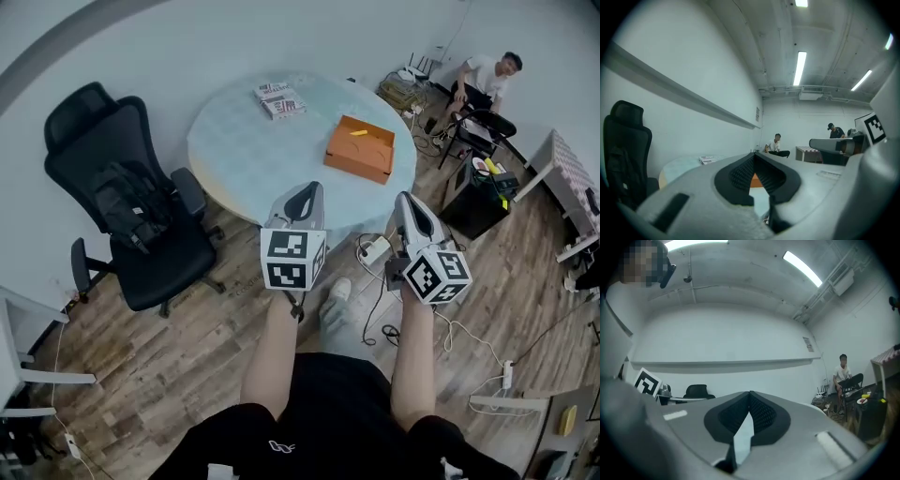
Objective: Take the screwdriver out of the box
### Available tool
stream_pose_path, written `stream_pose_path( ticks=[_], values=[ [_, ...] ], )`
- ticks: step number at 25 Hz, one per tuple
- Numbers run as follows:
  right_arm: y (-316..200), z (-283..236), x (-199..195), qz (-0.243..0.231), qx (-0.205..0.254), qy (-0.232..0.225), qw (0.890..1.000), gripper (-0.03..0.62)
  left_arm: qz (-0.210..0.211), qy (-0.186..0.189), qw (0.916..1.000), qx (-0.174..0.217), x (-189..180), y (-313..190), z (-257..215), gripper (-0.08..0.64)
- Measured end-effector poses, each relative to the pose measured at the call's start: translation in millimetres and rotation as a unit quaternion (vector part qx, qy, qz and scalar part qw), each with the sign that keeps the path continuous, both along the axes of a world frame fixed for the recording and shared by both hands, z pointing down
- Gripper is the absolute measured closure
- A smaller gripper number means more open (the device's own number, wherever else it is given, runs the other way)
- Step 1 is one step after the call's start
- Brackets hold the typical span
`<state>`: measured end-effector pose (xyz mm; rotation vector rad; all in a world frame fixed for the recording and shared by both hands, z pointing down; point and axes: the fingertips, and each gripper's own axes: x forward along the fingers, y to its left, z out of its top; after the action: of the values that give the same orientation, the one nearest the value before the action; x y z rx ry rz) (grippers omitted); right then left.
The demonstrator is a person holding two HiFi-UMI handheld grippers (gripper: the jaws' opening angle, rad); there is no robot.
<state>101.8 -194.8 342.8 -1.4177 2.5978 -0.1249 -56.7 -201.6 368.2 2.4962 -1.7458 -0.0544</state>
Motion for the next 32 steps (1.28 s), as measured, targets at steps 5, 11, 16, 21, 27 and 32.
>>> stream_pose_path(
  ticks=[5, 11, 16, 21, 27, 32],
  values=[
    [-49.0, 26.9, 21.0, 0.018, -0.019, -0.017, 1.0, 0.586, 0.004, -0.005, 0.9997, -0.024, 14.3, -43.4, 30.7, 0.557],
    [-143.8, 84.0, 50.0, 0.029, -0.057, -0.036, 0.997, 0.586, -0.01, 0.002, 0.997, -0.077, 25.1, -132.6, 94.4, 0.557],
    [-254.2, 104.8, 51.7, -0.004, -0.075, -0.005, 0.997, 0.586, -0.028, 0.026, 0.9946, -0.097, 36.9, -248.6, 114.0, 0.557],
    [-372.9, 96.6, 94.1, -0.001, -0.088, -0.03, 0.996, 0.586, -0.019, 0.0, 0.9934, -0.113, 82.8, -333.7, 108.0, 0.557],
    [-446.1, 99.5, 48.8, -0.093, -0.093, -0.021, 0.991, 0.586, -0.056, 0.001, 0.9898, -0.131, 58.7, -402.3, 111.1, 0.557],
    [-475.6, 113.5, 26.8, -0.119, -0.103, 0.012, 0.988, 0.586, -0.075, 0.011, 0.986, -0.149, 34.5, -426.1, 127.4, 0.557]
  ],
)
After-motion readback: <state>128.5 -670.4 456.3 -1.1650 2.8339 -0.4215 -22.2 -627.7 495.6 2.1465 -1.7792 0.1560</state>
